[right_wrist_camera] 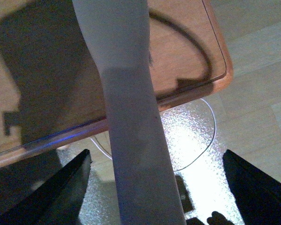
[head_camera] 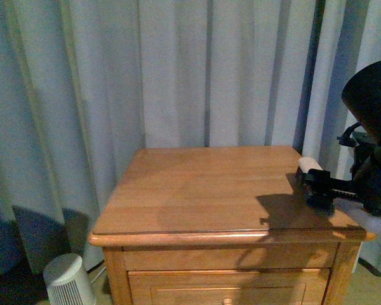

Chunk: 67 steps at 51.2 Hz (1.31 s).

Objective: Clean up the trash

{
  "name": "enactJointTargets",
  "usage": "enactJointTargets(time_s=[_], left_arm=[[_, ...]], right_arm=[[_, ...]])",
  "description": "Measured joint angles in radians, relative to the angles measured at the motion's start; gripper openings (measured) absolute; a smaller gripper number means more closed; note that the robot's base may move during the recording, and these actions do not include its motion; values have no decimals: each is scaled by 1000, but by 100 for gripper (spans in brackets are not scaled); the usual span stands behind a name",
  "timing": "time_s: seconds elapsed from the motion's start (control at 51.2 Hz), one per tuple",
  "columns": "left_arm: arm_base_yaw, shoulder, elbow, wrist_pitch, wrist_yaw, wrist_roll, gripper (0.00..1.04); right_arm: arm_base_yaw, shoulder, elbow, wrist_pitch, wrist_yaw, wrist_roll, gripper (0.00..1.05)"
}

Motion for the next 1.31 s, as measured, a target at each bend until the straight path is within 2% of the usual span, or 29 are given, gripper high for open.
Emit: enactJointTargets(time_s=[0.215, 0.293, 0.371, 0.547, 0.703, 0.996, 1.132, 1.308], left_arm=[[0, 0, 0, 0, 0, 0, 27], [0, 0, 0, 0, 0, 0, 27], [0, 0, 0, 0, 0, 0, 27], [0, 0, 0, 0, 0, 0, 27], [0, 0, 0, 0, 0, 0, 27], [0, 0, 0, 0, 0, 0, 27], [0, 0, 0, 0, 0, 0, 27], [0, 0, 0, 0, 0, 0, 27]], right_arm=[[-1, 0, -6, 9, 1, 3, 47], [-1, -5, -18, 26, -3, 0, 29], [0, -15, -27, 34, 6, 2, 20], [0, -71, -74, 106, 50, -32, 19], [12, -211, -179, 286, 106, -140, 19], [68, -594, -468, 592, 147, -385, 19], [103, -845, -657, 640, 167, -462, 19], [126, -1078, -802, 610, 233, -476, 19]])
